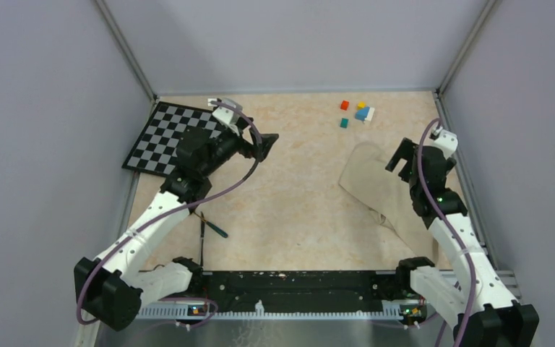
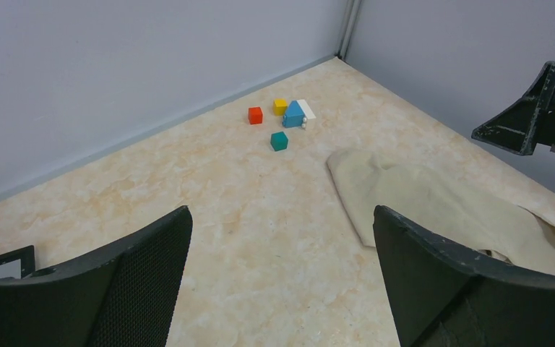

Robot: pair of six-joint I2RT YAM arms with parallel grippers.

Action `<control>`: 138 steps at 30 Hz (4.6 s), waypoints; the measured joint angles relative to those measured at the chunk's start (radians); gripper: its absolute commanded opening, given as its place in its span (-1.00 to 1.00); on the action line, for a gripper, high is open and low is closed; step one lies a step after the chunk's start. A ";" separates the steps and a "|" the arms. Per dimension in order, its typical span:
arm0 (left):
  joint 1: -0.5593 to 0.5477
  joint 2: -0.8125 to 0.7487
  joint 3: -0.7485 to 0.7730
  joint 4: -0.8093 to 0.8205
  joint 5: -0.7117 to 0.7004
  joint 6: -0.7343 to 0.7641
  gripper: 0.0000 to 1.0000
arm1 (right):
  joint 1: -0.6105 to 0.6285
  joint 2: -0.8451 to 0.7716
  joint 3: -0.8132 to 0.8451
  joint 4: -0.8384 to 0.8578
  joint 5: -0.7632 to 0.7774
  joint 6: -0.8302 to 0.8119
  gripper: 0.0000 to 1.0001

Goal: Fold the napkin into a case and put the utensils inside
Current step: Move the crumpled napkin to the center of the board, then rotate the crumpled napkin at the center of the board, then pick up the crumpled napkin from the center of the board.

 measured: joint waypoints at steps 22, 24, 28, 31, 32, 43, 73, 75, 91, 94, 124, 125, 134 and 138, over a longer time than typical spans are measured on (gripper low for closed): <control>-0.083 0.020 0.002 -0.053 -0.076 -0.003 0.97 | -0.129 0.437 -0.003 -0.078 -0.335 0.154 0.77; -0.083 0.020 0.002 -0.053 -0.070 -0.009 0.97 | -0.102 0.493 -0.003 -0.069 -0.389 0.122 0.76; -0.085 0.020 0.002 -0.052 -0.069 -0.018 0.97 | 0.062 0.562 0.006 -0.036 -0.487 0.050 0.70; -0.092 0.020 0.002 -0.052 -0.078 -0.019 0.97 | 0.212 0.624 0.065 -0.003 -0.559 0.000 0.69; -0.096 0.020 0.002 -0.052 -0.087 -0.019 0.97 | 0.270 0.651 0.095 0.005 -0.578 -0.020 0.69; -0.112 -0.113 -0.108 -0.026 -0.370 -0.057 0.97 | 0.529 0.632 0.226 -0.013 -0.622 -0.066 0.70; -0.120 0.815 0.175 -0.143 -0.133 -0.700 0.37 | 0.579 0.067 -0.328 -0.230 -0.484 0.510 -0.08; -0.121 0.840 0.193 -0.127 -0.140 -0.710 0.27 | 0.582 0.068 -0.339 -0.204 -0.485 0.521 -0.15; -0.043 0.680 0.043 -0.123 -0.280 -0.688 -1.00 | 0.420 0.135 -0.261 -0.135 -0.320 0.456 -1.00; -0.022 0.451 -0.060 -0.179 -0.316 -0.675 -1.00 | 0.250 0.194 -0.172 -0.102 -0.350 0.353 -1.00; -0.031 -0.050 -0.381 -0.368 -0.134 -0.704 -1.00 | 0.325 0.373 -0.253 0.237 -0.428 0.132 -0.83; -0.031 -0.051 -0.368 -0.380 -0.134 -0.700 -1.00 | 0.325 0.372 -0.270 0.275 -0.430 0.139 -1.00; -0.031 -0.150 -0.096 -0.592 -0.213 -0.565 -1.00 | 0.327 0.005 -0.146 0.173 -0.552 0.180 -1.00; -0.030 -0.269 0.079 -0.639 -0.217 -0.468 -1.00 | 0.326 -0.155 0.096 0.116 -0.702 0.190 -1.00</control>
